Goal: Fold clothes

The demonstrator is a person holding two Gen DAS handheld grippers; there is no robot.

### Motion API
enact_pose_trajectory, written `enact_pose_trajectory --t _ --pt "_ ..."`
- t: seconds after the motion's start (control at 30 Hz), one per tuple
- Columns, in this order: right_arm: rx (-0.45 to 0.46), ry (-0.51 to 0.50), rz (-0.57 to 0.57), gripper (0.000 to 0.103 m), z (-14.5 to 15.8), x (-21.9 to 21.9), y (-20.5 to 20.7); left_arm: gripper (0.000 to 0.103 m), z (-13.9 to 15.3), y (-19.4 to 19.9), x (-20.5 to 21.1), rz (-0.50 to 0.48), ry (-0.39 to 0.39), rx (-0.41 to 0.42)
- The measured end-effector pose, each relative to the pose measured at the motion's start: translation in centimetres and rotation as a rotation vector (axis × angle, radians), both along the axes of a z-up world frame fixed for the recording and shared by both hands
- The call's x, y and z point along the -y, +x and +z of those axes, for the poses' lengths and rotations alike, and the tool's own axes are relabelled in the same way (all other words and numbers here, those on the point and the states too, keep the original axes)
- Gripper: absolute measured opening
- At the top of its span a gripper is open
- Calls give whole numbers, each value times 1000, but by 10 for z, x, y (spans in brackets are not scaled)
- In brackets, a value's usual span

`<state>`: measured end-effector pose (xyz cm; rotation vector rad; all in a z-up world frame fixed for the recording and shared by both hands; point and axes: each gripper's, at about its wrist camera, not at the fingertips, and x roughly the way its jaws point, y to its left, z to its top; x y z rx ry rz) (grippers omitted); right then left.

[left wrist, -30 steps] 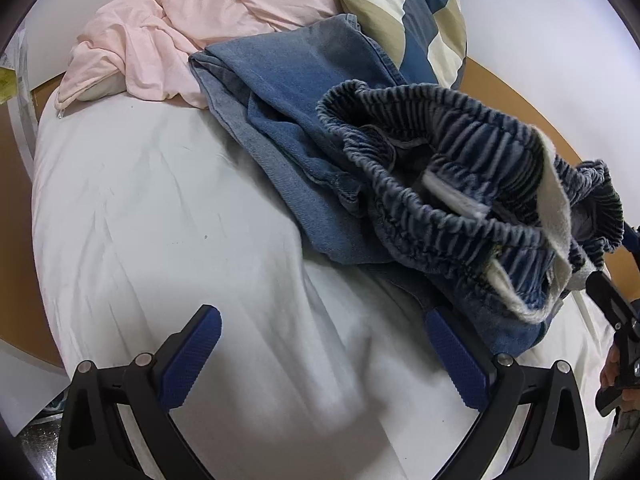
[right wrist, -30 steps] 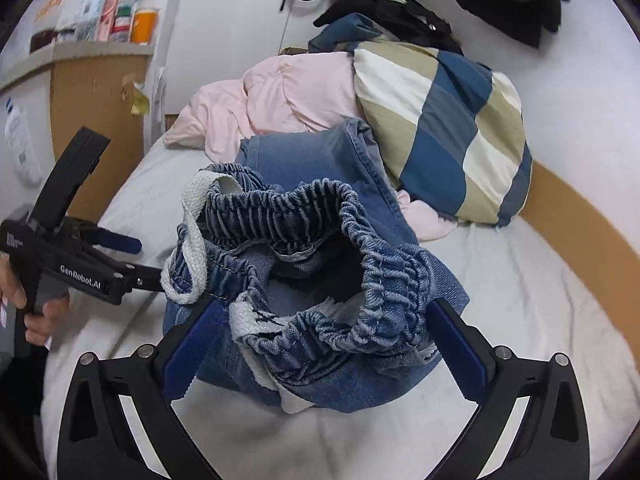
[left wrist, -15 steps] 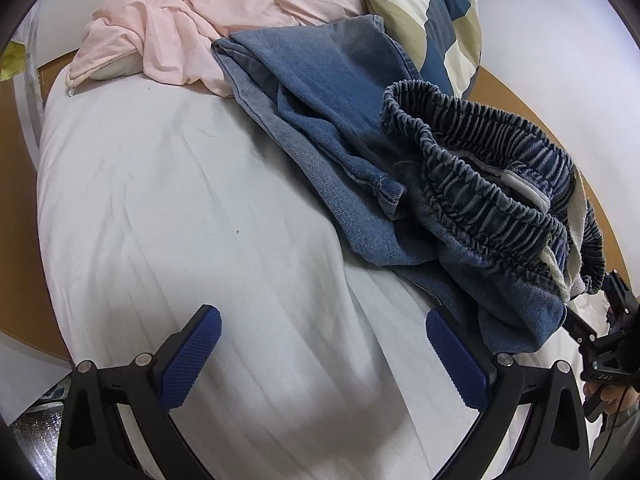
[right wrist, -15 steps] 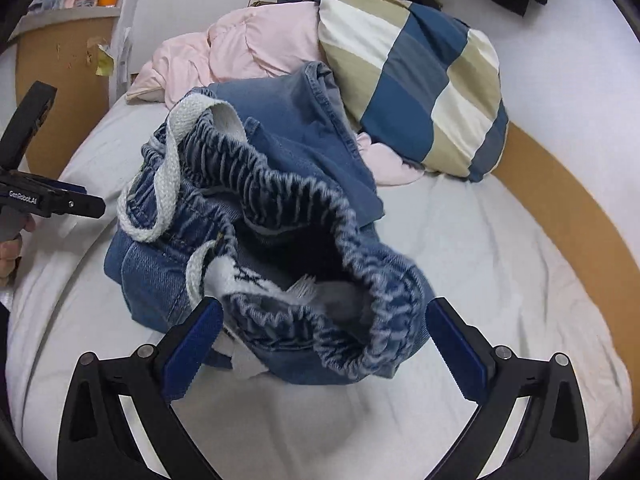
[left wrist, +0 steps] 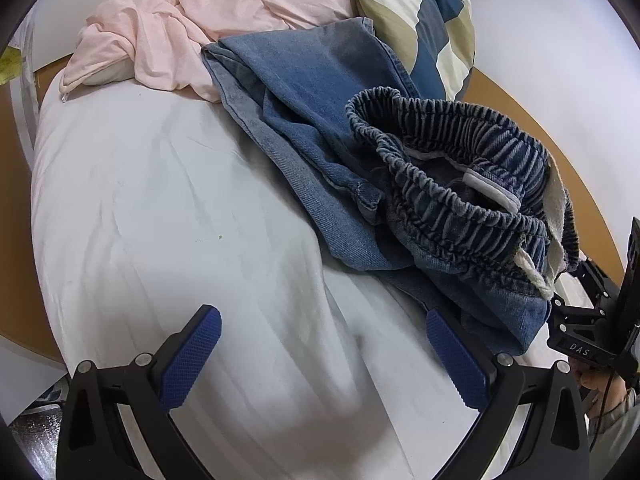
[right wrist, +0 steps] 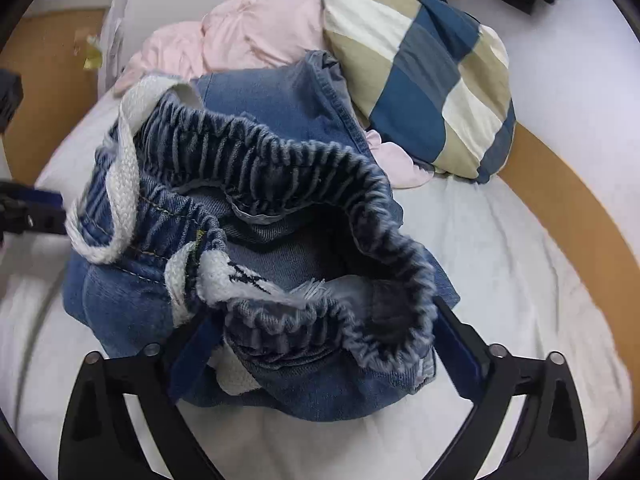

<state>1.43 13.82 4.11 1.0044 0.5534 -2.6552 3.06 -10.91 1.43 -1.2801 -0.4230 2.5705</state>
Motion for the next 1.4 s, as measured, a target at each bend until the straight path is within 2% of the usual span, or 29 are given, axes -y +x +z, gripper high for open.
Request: enact_pose_trajectory --t 0.13,0.23,0.3,0.43,0.6,0.77,0.9,1.0,1.03,1.13,1.2,1.23,1.27,1.33,1.4 --pt "53 -117 -78 74 1 -10 7 103 3 4 -8 -9 -29 -39" --pt "-2 -154 -124 57 10 -11 24 103 5 7 -13 -33 -52 -61" --pt "-49 -217 -175 53 20 -18 37 103 5 9 -16 -45 -70 -86" --pt "-105 -392 -286 48 38 -35 72 103 7 13 -12 -35 -82 -131" --pt "-188 -466 -328 44 50 -47 114 103 13 20 -6 -23 -65 -204" --pt "-313 -531 -405 42 78 -75 146 103 20 29 3 -29 -35 -259" --pt "-407 -559 -468 41 105 -99 178 103 26 36 3 -101 83 -282" --pt "-437 -549 -511 41 120 -119 201 103 31 45 -16 -242 144 -312" --pt "-439 -543 -525 41 124 -125 208 103 33 50 -27 -307 144 -323" --pt "-354 -476 -533 42 114 -137 221 103 35 72 -66 -490 106 -353" --pt "-278 -443 -524 43 93 -142 228 103 37 89 -90 -611 100 -367" --pt "-255 -432 -524 43 83 -145 232 103 37 100 -100 -649 69 -391" --pt "-240 -443 -532 44 74 -150 235 103 35 108 -109 -657 15 -428" --pt "-212 -466 -549 45 56 -162 242 103 29 120 -121 -604 -125 -511" --pt "-176 -491 -567 47 40 -175 247 103 23 121 -126 -629 -163 -530"
